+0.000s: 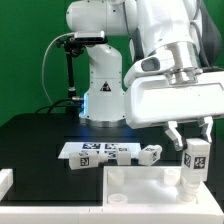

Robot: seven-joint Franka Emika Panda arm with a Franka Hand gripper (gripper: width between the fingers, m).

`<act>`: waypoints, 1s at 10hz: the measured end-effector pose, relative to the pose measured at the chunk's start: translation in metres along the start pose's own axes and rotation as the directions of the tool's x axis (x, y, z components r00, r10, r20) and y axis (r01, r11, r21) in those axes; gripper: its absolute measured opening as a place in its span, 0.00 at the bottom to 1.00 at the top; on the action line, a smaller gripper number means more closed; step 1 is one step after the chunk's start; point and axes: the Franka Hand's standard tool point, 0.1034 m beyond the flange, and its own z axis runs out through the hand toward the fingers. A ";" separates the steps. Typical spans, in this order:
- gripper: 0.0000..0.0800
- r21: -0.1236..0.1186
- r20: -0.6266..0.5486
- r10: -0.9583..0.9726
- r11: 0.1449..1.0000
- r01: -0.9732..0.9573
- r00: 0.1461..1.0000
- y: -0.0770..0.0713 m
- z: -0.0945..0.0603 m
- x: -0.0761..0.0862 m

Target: Assemble one leg

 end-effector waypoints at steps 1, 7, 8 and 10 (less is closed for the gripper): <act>0.36 -0.003 0.004 0.005 1.000 -0.005 1.000 0.004 0.000 -0.002; 0.36 -0.010 -0.026 0.010 1.000 -0.010 1.000 0.007 0.005 -0.002; 0.36 -0.011 -0.039 0.010 1.000 -0.010 0.999 0.006 0.007 -0.001; 0.36 -0.007 -0.044 0.005 1.000 -0.006 0.999 -0.001 0.011 -0.003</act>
Offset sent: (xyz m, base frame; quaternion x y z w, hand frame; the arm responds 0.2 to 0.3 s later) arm 0.0024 -0.0027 -0.0032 0.0179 0.0084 0.0021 0.9998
